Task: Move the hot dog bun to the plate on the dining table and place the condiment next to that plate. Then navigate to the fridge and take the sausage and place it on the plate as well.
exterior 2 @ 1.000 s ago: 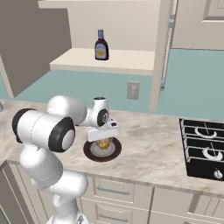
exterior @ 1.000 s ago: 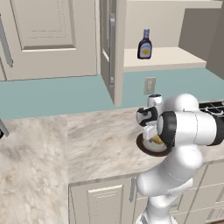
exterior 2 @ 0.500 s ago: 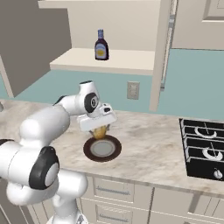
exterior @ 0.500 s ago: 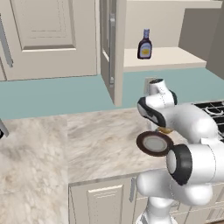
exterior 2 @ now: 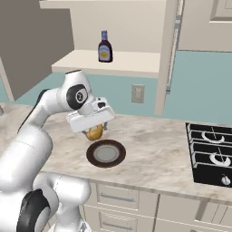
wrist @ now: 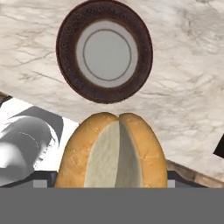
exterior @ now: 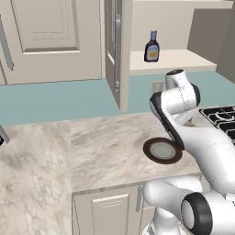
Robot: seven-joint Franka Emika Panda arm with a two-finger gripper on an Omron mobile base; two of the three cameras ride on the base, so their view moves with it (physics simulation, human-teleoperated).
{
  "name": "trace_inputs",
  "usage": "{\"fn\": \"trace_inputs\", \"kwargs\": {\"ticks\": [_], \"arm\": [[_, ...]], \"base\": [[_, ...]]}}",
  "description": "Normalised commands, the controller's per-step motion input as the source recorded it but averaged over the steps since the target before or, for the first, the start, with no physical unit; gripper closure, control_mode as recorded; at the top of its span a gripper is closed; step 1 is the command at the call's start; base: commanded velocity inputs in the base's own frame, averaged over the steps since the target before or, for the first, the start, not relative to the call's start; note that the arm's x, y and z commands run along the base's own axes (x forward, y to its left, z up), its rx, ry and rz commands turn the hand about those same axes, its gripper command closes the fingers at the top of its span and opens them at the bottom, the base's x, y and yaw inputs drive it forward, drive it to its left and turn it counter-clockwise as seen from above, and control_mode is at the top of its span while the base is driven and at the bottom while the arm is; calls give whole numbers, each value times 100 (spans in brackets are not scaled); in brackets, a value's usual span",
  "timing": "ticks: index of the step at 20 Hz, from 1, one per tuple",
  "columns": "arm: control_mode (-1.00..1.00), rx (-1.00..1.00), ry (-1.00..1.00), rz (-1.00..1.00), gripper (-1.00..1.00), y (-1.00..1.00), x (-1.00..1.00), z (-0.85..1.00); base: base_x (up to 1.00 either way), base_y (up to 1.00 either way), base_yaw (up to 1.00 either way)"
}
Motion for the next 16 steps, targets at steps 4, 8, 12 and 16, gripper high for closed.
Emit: {"fn": "trace_inputs", "kwargs": {"ticks": [4, 8, 12, 16], "arm": [[-100, 0, 1, 2, 100, 12, -65, 85], [-100, 4, 0, 1, 100, 54, -55, 58], [-100, 7, 0, 0, 100, 71, -26, 54], [-100, 14, 0, 0, 100, 20, -17, 47]], "base": [[0, 0, 0], [0, 0, 0], [0, 0, 0], [0, 0, 0]]}}
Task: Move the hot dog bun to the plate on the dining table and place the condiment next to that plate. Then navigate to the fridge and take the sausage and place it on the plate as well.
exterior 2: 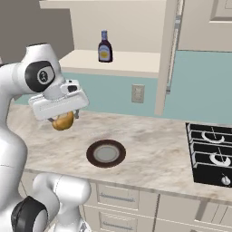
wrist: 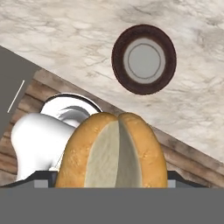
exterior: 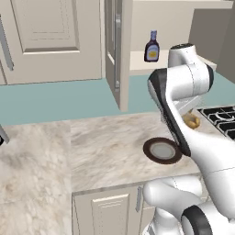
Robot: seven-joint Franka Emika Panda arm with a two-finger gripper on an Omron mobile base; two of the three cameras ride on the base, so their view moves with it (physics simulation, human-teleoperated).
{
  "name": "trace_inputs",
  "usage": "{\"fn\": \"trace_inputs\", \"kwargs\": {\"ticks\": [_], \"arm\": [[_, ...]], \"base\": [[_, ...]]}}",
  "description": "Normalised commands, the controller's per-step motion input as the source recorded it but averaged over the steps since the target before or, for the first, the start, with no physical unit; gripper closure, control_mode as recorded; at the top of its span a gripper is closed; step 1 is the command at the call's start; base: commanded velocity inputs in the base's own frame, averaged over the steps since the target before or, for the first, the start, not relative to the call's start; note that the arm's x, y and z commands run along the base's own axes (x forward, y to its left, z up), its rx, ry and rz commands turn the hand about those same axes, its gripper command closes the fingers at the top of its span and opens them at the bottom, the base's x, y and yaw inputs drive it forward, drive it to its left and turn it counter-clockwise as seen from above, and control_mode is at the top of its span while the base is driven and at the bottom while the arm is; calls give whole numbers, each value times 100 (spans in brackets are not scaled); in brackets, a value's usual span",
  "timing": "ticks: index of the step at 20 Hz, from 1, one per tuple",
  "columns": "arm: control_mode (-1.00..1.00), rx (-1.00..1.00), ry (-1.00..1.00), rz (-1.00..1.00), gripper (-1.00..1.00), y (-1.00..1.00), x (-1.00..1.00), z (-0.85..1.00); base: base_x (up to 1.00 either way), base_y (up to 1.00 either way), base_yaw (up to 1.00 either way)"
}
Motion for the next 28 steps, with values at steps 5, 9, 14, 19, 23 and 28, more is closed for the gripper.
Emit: {"fn": "trace_inputs", "kwargs": {"ticks": [5, 9, 14, 19, 23, 28], "arm": [[-100, 6, 0, 0, 100, 1, -14, 18], [100, 0, 0, 0, 100, 0, 0, 0], [100, 0, 0, 0, 100, 0, 0, 0], [100, 0, 0, 0, 100, 0, 0, 0], [100, 0, 0, 0, 100, 0, 0, 0], [100, 0, 0, 0, 100, 0, 0, 0]], "base": [[0, 0, 0], [-21, 0, 0], [-76, -31, -20], [-76, -53, -15], [-16, -37, -63], [0, -37, -87]]}}
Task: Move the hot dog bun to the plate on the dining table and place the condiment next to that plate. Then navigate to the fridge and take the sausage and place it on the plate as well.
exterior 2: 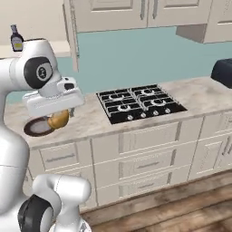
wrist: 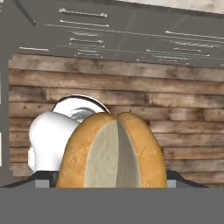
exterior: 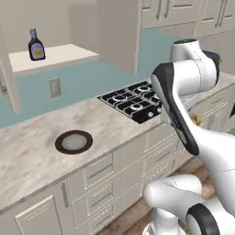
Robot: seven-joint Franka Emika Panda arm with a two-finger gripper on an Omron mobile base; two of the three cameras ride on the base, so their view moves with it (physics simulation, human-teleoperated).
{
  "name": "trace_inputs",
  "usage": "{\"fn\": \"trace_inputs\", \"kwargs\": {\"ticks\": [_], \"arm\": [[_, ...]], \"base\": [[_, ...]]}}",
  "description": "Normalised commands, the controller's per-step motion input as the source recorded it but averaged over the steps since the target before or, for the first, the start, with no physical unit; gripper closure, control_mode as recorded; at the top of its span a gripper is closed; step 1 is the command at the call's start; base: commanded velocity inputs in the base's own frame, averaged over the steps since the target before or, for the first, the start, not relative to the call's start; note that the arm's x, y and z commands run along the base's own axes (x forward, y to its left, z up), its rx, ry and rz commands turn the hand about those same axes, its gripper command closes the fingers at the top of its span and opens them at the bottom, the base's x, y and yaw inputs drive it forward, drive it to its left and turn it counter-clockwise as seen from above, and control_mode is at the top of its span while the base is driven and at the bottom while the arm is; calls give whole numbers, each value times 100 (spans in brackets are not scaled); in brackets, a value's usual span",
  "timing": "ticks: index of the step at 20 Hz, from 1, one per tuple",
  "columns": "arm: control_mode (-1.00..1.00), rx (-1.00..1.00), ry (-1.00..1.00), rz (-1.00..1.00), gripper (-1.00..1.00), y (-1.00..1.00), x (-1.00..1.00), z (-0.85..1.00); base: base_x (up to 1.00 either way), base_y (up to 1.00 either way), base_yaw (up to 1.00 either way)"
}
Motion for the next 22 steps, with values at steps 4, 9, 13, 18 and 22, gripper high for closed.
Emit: {"fn": "trace_inputs", "kwargs": {"ticks": [4, 9, 13, 18, 22], "arm": [[100, 0, 0, 0, 100, 0, 0, 0], [100, 0, 0, 0, 100, 0, 0, 0], [100, 0, 0, 0, 100, 0, 0, 0], [100, 0, 0, 0, 100, 0, 0, 0], [100, 0, 0, 0, 100, 0, 0, 0]], "base": [[0, -35, -88], [0, -42, -86], [3, -51, -83], [18, -63, -75], [74, -56, -59]]}}
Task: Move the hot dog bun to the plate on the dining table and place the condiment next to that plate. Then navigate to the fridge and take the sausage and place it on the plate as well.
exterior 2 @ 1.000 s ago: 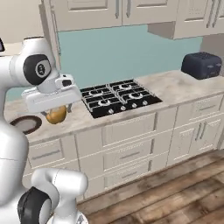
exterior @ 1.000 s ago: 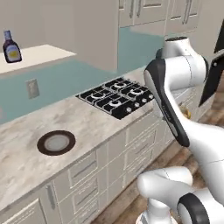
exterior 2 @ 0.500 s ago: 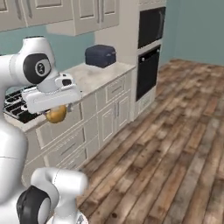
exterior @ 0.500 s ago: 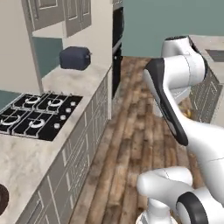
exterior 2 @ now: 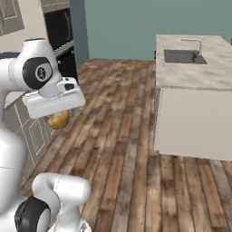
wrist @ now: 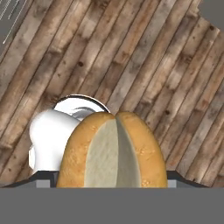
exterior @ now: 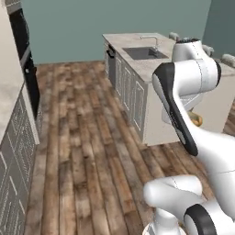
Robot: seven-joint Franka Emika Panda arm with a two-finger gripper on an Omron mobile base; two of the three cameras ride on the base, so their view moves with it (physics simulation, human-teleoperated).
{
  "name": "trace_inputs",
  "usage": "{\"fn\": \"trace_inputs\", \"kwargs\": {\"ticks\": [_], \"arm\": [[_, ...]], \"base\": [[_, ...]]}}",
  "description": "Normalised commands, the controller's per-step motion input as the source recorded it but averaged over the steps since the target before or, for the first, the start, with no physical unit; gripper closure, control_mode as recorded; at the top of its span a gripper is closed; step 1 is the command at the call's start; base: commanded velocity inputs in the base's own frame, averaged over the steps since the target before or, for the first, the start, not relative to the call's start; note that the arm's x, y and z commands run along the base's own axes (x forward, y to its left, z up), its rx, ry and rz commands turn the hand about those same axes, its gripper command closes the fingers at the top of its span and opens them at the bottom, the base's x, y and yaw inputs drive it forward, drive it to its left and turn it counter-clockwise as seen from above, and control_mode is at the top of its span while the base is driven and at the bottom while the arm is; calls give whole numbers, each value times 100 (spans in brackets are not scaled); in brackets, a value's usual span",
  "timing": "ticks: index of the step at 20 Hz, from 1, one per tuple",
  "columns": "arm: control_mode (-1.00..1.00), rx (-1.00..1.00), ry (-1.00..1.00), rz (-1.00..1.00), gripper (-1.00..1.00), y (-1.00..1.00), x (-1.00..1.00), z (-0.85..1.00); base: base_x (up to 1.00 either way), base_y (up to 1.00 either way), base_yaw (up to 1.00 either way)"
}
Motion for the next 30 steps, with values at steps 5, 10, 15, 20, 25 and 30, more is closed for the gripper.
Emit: {"fn": "trace_inputs", "kwargs": {"ticks": [5, 10, 15, 20, 25, 30], "arm": [[100, 0, 0, 0, 100, 0, 0, 0], [100, 0, 0, 0, 100, 0, 0, 0], [100, 0, 0, 0, 100, 0, 0, 0], [100, 0, 0, 0, 100, 0, 0, 0], [100, 0, 0, 0, 100, 0, 0, 0], [100, 0, 0, 0, 100, 0, 0, 0]], "base": [[100, -51, -43], [100, -74, -26], [100, -95, -11], [100, -97, 5], [100, -100, 12], [100, -100, 9]]}}
